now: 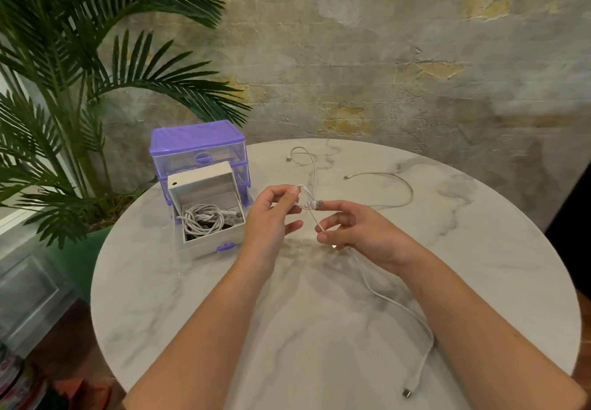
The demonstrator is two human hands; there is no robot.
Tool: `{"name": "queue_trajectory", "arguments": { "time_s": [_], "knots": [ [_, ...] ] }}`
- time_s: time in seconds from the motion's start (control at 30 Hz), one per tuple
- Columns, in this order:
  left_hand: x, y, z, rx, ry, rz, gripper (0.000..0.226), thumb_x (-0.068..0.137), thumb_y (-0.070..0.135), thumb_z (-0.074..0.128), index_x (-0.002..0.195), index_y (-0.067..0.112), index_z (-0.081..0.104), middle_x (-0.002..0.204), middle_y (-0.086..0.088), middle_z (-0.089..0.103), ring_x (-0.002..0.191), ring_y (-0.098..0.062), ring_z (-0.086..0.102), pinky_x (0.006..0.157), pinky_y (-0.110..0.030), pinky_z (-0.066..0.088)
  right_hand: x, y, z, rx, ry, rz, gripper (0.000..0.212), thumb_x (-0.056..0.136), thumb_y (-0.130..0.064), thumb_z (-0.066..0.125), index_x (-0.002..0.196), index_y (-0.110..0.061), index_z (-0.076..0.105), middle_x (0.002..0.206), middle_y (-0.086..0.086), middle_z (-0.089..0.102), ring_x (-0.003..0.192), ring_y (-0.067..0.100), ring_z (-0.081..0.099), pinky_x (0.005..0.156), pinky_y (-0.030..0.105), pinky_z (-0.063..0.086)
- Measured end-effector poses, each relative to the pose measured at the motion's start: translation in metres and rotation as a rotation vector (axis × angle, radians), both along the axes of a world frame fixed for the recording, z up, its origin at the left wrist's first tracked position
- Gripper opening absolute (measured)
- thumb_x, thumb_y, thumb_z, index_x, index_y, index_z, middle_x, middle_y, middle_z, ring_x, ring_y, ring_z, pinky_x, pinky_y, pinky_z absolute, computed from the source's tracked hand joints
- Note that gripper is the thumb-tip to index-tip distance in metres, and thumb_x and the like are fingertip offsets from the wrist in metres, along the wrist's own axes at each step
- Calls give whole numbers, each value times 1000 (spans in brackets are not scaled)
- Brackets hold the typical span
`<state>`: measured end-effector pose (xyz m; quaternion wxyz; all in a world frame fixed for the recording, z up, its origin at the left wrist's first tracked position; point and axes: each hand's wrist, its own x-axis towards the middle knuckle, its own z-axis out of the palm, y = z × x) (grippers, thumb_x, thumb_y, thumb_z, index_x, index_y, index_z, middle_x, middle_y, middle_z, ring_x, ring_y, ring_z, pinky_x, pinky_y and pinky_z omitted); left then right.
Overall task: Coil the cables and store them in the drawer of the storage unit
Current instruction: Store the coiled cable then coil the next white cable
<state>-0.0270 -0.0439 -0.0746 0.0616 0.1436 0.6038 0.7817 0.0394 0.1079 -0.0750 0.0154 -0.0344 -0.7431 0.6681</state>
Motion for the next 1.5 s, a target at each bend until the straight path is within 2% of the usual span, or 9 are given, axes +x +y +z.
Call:
{"name": "queue_trajectory", "arguments": {
  "time_s": [0.17,0.33,0.53,0.63,0.77,0.87,1.0,1.27,1.5],
  "knots": [
    [-1,1,-2,-49,28,8,18,96,21,56,111,12,63,89,6,65,79,-4,62,61,-18,52,2,4,1,118,-6,29,36,82,2,70,111,-20,72,80,-4,60,64,8,52,61,19,41],
    [-4,0,-3,-164,66,-43,23,99,12,48,116,21,60,85,9,68,83,-3,60,65,-19,50,-1,4,-2,-50,-45,-67,24,86,-8,70,109,-13,73,80,-4,60,65,9,47,58,20,38],
    [1,5,-6,-179,113,-16,15,94,24,61,101,13,67,79,3,65,74,-3,61,56,-21,54,-1,4,-1,47,-36,-212,20,83,-32,75,96,-18,78,73,-11,64,64,6,47,61,20,37],
    [-1,4,-6,-184,119,8,9,93,23,62,92,15,66,77,-1,64,71,-5,62,53,-21,54,1,3,1,110,-25,-199,19,83,-32,74,96,-19,77,71,-12,63,52,-2,45,60,19,35],
    [-2,3,-4,-153,91,9,10,95,21,58,95,13,65,80,-2,62,73,-9,63,56,-23,55,1,-1,3,185,76,-210,14,86,-22,72,97,-14,75,60,-16,56,47,0,39,51,10,34],
    [0,3,-4,-112,8,-66,17,96,20,57,105,7,64,83,-4,62,79,-12,64,58,-24,56,-4,0,0,423,209,-354,7,87,-21,71,93,-18,74,73,-14,61,52,-4,46,55,7,35],
    [3,4,-2,-82,-117,-174,23,93,24,62,108,7,66,80,-5,60,82,-16,65,63,-29,59,-6,1,-7,658,360,-449,6,89,-22,68,93,-20,72,83,-14,58,72,-13,49,65,8,34],
    [3,1,0,-118,-108,-166,24,89,27,67,96,5,71,69,-4,57,69,-17,67,67,-29,60,-4,-5,-5,814,557,-483,6,92,-24,64,94,-23,70,87,-14,54,67,0,51,66,19,42],
    [7,-1,3,-17,-227,-302,24,87,23,68,98,2,70,85,-5,60,76,-23,73,64,-21,58,-8,0,-7,809,627,-531,13,93,-17,63,100,-14,73,93,-7,57,74,6,56,74,18,46]
  ]
}}
